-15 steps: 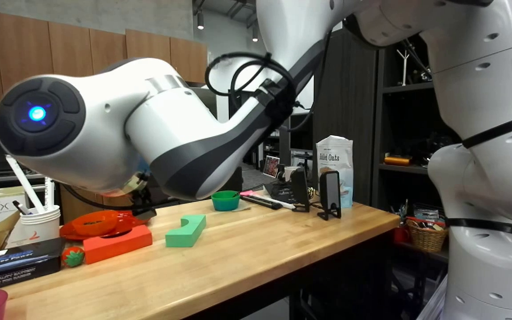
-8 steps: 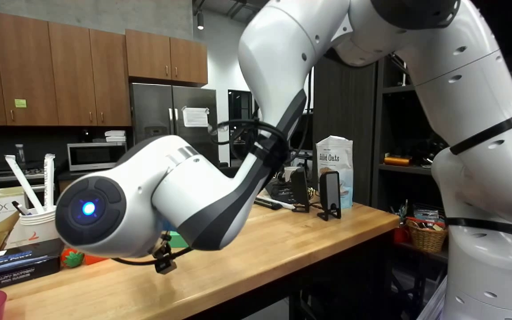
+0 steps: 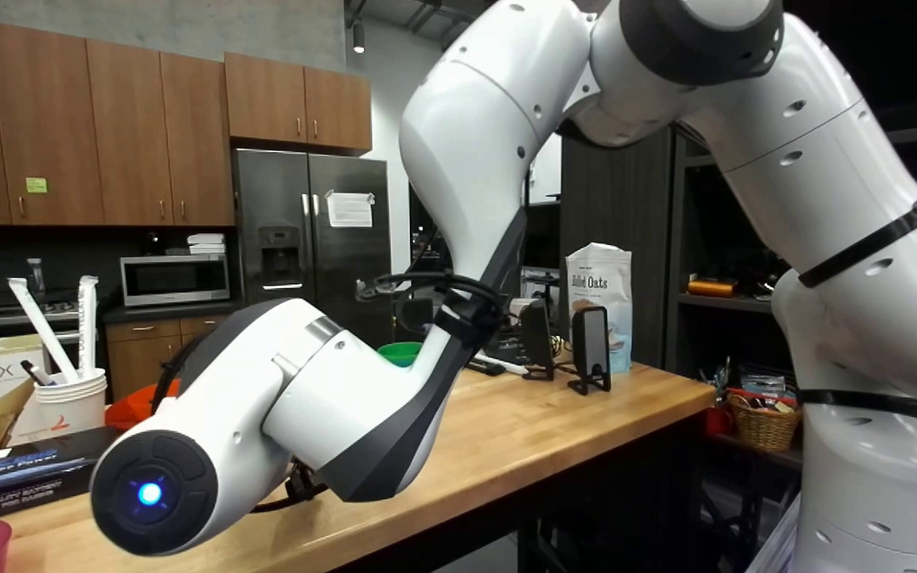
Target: Turn the orange and green blocks to the right
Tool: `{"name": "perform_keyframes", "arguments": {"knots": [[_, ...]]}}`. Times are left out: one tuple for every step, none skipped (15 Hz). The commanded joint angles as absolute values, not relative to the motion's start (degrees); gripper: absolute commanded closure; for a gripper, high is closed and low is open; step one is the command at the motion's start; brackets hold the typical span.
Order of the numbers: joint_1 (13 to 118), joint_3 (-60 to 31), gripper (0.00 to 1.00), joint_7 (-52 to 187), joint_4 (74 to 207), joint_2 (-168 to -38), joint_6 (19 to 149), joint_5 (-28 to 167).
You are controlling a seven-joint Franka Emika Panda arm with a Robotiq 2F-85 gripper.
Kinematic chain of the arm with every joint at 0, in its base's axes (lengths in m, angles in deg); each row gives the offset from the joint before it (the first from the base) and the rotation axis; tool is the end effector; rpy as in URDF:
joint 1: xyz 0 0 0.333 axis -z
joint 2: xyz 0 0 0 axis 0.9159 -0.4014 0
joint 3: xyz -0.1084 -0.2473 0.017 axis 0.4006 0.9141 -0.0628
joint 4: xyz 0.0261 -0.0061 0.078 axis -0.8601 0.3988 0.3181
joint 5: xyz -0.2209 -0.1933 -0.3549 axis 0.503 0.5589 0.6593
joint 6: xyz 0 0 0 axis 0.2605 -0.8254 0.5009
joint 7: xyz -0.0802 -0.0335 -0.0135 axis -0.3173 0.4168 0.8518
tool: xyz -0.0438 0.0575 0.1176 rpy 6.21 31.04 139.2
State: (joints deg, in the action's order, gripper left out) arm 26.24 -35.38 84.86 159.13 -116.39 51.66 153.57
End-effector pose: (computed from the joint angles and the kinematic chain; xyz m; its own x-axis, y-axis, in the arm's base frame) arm 0.4322 0.4601 0.1272 0.3116 0.8531 -0.4185 0.4819 0.2377 0.8434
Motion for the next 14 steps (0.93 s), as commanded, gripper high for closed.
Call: {"name": "perform_keyframes", "arguments": {"knots": [[26.9,-35.3,0.0,82.3,156.0,-118.5,47.1,156.5],[27.1,-35.3,0.0,81.4,155.0,-119.1,46.2,156.7],[27.4,-35.3,0.0,80.5,154.0,-119.8,45.3,156.7],[27.7,-35.3,0.0,79.6,153.0,-120.5,44.7,156.6],[27.9,-35.3,0.0,78.7,152.0,-121.2,43.9,156.2],[28.1,-35.2,0.0,77.8,150.9,-121.8,43.4,156.2],[28.3,-35.1,0.0,77.0,149.9,-122.5,43.2,156.4],[28.5,-35.0,0.0,76.1,149.0,-123.0,42.7,156.4],[28.5,-35.0,0.0,75.1,148.2,-123.5,42.3,156.2],[28.6,-35.0,0.0,73.9,147.4,-124.0,41.9,156.2],[28.7,-35.0,0.0,72.9,146.6,-124.5,41.6,156.1],[28.7,-35.0,0.0,71.9,145.7,-125.0,41.3,156.1],[28.6,-34.8,0.0,70.7,145.1,-125.5,40.8,156.2],[28.6,-34.9,0.0,68.9,144.7,-125.7,40.7,156.0]]}}
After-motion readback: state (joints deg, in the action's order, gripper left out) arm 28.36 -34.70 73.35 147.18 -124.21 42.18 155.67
